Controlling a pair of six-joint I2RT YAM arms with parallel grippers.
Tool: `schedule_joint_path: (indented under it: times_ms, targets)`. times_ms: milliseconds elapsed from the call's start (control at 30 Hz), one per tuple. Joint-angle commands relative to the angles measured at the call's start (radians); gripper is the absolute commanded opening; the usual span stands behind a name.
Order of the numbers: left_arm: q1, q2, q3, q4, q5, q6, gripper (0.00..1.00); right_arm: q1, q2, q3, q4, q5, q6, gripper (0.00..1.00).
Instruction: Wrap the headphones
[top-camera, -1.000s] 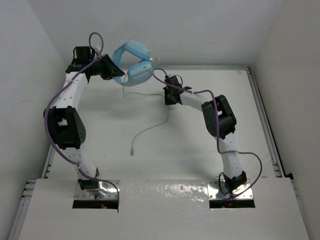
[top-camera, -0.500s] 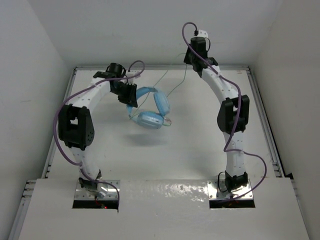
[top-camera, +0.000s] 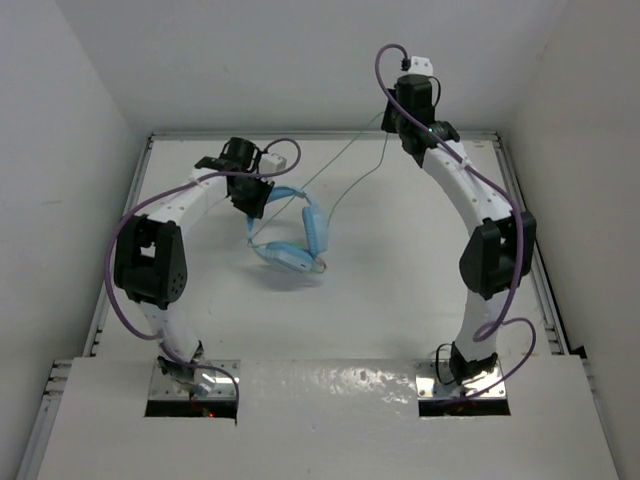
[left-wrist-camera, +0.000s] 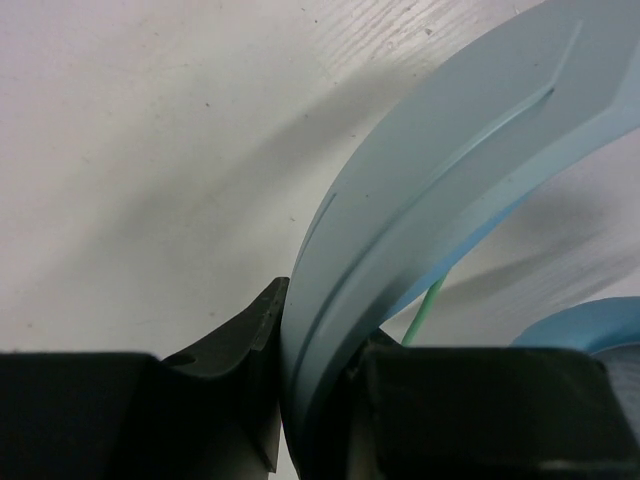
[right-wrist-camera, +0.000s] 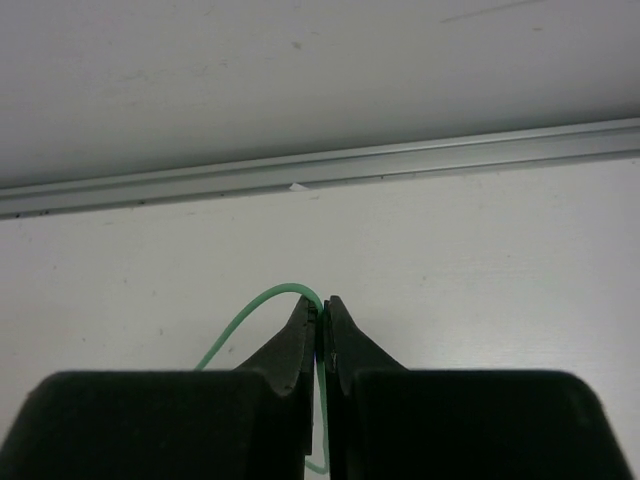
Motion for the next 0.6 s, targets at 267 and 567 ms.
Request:
schedule_joint_path:
  times_ms: [267,567]
  targets:
    - [0.004,-0.088,-0.017,-0.042,-0.083,0.047,0.0,-0.019,-0.303,-0.213,0.15,0.073,-0.072,0.0]
    - [-0.029,-0.005,0.064,-0.097,-0.039,0.067,0.0,0.044,-0.458,-0.318,0.159,0.002,-0.028,0.0]
